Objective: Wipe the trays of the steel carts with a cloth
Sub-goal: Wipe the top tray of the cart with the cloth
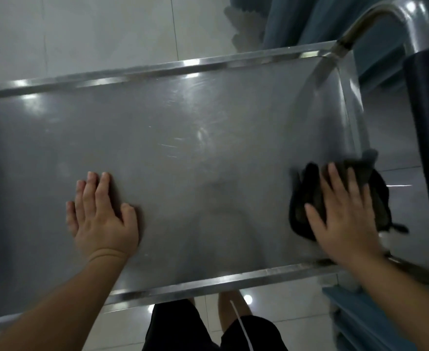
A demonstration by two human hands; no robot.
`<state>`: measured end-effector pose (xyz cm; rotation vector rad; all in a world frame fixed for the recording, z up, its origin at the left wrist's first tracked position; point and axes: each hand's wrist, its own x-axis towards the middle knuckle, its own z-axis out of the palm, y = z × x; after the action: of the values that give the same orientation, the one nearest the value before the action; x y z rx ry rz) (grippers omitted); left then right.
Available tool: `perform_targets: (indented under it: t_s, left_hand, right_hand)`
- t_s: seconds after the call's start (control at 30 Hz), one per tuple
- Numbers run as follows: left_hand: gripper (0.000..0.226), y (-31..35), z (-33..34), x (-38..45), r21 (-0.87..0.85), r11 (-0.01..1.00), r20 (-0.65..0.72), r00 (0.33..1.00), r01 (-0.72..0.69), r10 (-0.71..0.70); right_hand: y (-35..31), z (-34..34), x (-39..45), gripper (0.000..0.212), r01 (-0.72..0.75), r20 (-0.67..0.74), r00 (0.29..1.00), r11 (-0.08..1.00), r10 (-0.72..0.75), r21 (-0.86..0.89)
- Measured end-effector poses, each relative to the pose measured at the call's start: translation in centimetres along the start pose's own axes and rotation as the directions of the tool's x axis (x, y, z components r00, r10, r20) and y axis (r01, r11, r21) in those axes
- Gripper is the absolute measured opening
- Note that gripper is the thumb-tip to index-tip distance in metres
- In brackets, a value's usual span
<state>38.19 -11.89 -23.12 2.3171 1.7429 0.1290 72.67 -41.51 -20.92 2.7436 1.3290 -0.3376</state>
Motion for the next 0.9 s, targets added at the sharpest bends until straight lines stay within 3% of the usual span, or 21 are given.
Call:
perform_targets:
  t_s: [0.1,0.2,0.43,0.63,0.77,0.9]
  left_hand:
    - [0.076,0.0,0.0,-0.1,0.008,1.0,0.016,1.0,-0.011,0.01]
    - [0.077,-0.1,0.0,-0.2,0.027,0.999,0.027,0.999,-0.022,0.021]
    - [0.077,-0.2,0.1,0.0,0.045,0.998,0.03,0.999,-0.037,0.035]
    - [0.078,-0.2,0.2,0.4,0.04,0.999,0.03,0.999,-0.018,0.017]
    - [0.077,-0.3,0.0,0.8,0.032,0.999,0.048,0.999,-0.01,0.008]
    - [0.078,-0.4,0.1,0.7,0.022,1.0,0.031,1.0,-0.005,0.004]
  right_hand:
    - [0.3,2.0,-7.6,0.076,-0.044,0.08,0.996,0.999,0.046,-0.032]
    - [0.5,1.9,-7.5,0.075,-0.036,0.145,0.988,0.998,0.044,-0.054]
    - [-3.7,-2.2,8.8,0.071,0.068,-0.012,0.998,0.998,-0.068,-0.007]
    - [-8.4,-5.7,26.6,0.078,0.027,0.012,1.0,0.999,-0.028,0.047]
    - [-9.7,-6.1,27.2,0.075,0.013,0.007,1.0,0.997,-0.013,0.078]
    - [-10.1,-4.8,20.8,0.074,0.099,0.013,0.995,0.993,-0.1,0.064]
